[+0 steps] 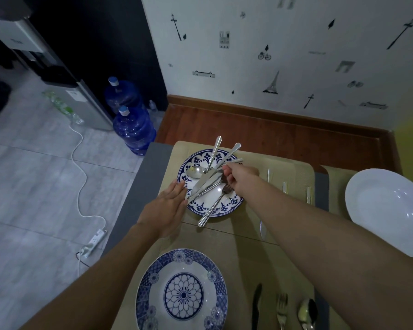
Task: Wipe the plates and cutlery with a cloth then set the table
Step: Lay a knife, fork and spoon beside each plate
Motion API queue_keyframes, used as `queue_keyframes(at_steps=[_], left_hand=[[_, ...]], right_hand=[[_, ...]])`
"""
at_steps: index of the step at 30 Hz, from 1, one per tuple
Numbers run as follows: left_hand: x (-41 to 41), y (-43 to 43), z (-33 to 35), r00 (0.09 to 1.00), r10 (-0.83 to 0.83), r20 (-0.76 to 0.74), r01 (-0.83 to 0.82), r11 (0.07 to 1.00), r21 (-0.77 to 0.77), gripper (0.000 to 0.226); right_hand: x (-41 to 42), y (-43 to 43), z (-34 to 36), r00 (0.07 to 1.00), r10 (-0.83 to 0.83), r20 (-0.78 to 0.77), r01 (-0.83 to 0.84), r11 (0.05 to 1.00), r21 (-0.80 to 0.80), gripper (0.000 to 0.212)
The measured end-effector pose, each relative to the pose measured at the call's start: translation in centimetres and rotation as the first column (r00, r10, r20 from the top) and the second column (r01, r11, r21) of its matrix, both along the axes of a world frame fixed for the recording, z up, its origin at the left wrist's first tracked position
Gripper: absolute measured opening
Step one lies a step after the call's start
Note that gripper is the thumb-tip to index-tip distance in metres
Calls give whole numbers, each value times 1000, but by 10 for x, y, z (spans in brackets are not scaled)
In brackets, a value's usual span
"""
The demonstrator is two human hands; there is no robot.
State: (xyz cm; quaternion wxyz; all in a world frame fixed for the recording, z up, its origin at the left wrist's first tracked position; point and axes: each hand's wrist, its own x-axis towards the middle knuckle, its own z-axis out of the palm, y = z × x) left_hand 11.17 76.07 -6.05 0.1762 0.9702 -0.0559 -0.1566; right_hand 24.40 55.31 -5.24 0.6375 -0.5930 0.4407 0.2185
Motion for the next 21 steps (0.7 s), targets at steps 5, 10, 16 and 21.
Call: queue_keyframes(at_steps=[5, 10, 16, 21], left_hand=[[0, 0, -1, 1000, 0, -7, 0, 1000, 6, 54], [0, -2, -1, 1000, 10, -9, -10, 1000, 10, 54], [1, -5, 1, 999, 14, -44, -12, 999, 48, 55], [2, -8, 5, 998, 21, -57, -16, 996, 89, 56]], right_hand=[[0, 1, -1, 993, 49, 105, -33, 989, -147, 23], [-3, -6, 5, 939, 206, 275, -93, 923, -373, 15], [-10, -28, 18, 875, 309, 373, -114, 880, -462, 15], [-16, -38, 14, 867, 402, 294, -236, 852, -468, 9]])
